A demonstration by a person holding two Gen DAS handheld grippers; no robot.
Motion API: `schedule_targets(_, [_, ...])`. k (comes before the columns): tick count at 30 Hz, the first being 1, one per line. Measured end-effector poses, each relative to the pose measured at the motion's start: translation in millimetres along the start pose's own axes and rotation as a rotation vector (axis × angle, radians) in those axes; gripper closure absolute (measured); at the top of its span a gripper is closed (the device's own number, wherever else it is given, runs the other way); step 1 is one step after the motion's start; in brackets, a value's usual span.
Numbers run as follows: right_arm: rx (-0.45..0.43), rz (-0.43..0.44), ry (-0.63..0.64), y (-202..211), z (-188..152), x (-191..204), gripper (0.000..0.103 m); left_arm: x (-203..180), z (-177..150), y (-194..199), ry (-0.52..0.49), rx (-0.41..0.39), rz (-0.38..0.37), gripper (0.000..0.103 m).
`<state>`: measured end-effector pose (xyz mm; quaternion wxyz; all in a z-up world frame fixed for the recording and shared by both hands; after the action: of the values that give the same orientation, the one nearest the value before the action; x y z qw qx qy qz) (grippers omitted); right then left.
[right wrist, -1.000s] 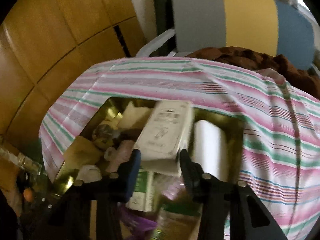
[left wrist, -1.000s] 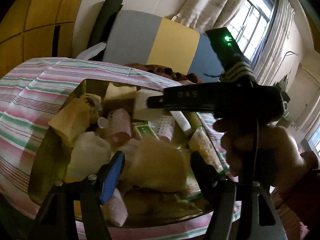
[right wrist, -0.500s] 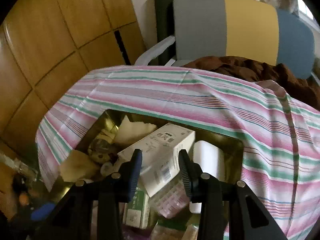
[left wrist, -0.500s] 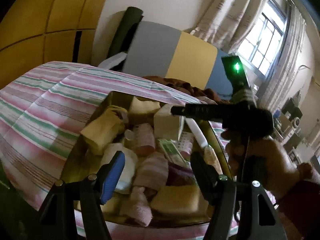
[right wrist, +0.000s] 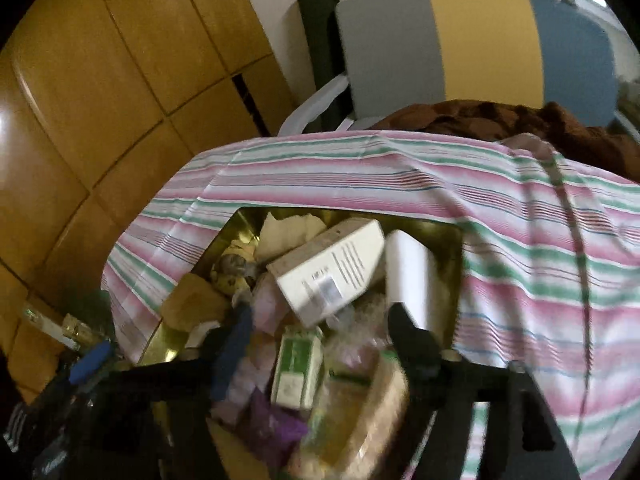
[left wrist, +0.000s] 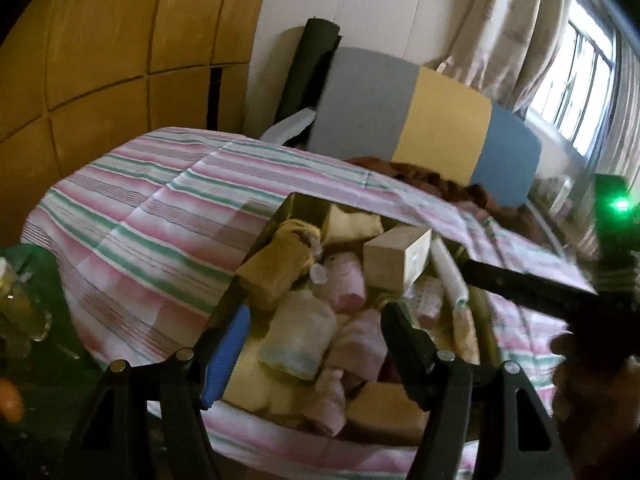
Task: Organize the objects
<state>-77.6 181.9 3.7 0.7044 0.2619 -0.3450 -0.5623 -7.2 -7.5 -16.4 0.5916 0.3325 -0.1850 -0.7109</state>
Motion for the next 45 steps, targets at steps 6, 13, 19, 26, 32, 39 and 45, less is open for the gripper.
schedule_targets(6, [0.031,-0.078,0.019,15.1,-25.9,9.8,0.015,2.3,-5.1,-1.1,-0.007,0.062,0.088,0.034])
schedule_targets(13, [-0.006,-0.172,0.006,36.4,-36.0,19.1,0.000,11.5,-7.6,7.7,0.001,0.068,0.141,0.034])
schedule_targets(19, [0.003,-0.264,0.021,40.4,-40.9,25.1,0.000,14.8,-5.2,11.8,0.005,0.083,0.171,0.034])
schedule_targets(26, [-0.010,-0.296,0.018,46.2,-44.4,29.3,0.000,15.4,-3.7,14.7,0.011,0.093,0.170,0.034])
schedule_targets(32, [-0.008,-0.294,0.021,45.6,-46.8,35.5,0.000,11.8,-6.0,13.5,-0.020,0.119,0.221,0.034])
schedule_targets(39, [-0.016,-0.326,0.019,44.9,-47.7,35.1,0.000,7.3,-8.4,16.1,-0.055,0.120,0.265,0.034])
schedule_targets(45, [-0.018,-0.325,-0.003,46.1,-48.8,31.1,0.000,0.9,-10.5,16.7,-0.076,0.129,0.254,0.034])
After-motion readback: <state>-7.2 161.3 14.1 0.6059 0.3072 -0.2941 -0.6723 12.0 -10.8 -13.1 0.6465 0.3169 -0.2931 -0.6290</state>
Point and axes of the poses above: each gripper's, at about its wrist camera, not at the fingertips, and y roughly against the way its jaws point, x to its left, z to its top, the point moved 3 cm from there along -y, roughly the way its jaws point, and after that the axes turned 6 degrees about -z, right-handed, at the moved point
